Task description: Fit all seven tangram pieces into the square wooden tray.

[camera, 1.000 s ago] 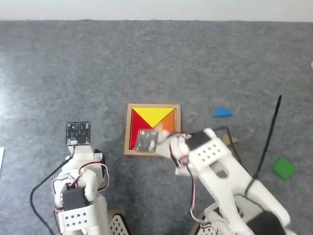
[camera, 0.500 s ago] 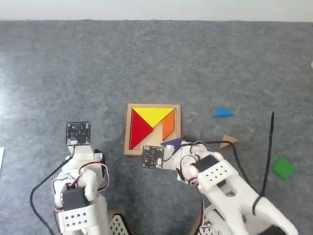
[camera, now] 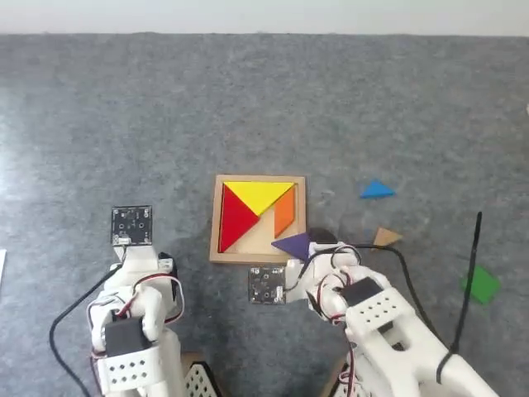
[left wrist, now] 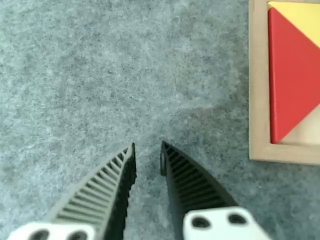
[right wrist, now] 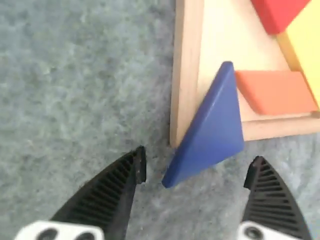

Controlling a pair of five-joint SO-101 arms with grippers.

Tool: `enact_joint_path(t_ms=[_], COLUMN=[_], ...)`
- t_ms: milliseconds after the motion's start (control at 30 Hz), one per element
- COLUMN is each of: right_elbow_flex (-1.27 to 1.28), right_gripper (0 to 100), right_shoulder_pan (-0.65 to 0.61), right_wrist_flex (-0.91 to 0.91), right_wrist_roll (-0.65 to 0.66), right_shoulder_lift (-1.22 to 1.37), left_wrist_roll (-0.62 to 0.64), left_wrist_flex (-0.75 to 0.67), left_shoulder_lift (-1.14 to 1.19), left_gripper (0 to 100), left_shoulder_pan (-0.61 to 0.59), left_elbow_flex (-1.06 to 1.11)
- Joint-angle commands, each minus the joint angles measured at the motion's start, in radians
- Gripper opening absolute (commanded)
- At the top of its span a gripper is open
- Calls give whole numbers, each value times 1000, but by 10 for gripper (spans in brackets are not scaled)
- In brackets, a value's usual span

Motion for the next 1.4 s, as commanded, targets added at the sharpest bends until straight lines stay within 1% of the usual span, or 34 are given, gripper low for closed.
enact_joint_path(t_ms=[0,167,467,600,667,767,900,1067,1167,1367], right_elbow_flex=[17,18,29,83,107,127,129,130,130,130], right_gripper=[310,310,308,275,278,276,274,273,273,173], right_shoulder_pan=[13,38,171,173,171,171,168,116,105,105], right_wrist_flex=[-58,-59,-70,-163,-223,-263,-271,-272,-272,-274], right_wrist_roll=[69,137,288,325,328,330,330,325,325,325], right_shoulder_lift=[-19,-19,-13,-18,-18,-18,-18,-18,-18,-18], left_wrist_roll=[-2,-2,-2,-2,-2,-2,-2,-2,-2,-2], left_wrist_flex=[3,3,3,3,3,3,3,3,3,3], left_shoulder_lift=[-18,-18,-18,-18,-18,-18,-18,-18,-18,-18], left_gripper=[82,82,82,82,82,82,82,82,82,82], left_shoulder_pan=[2,2,2,2,2,2,2,2,2,3], left_elbow_flex=[-12,-12,-12,-12,-12,-12,-12,-12,-12,-12])
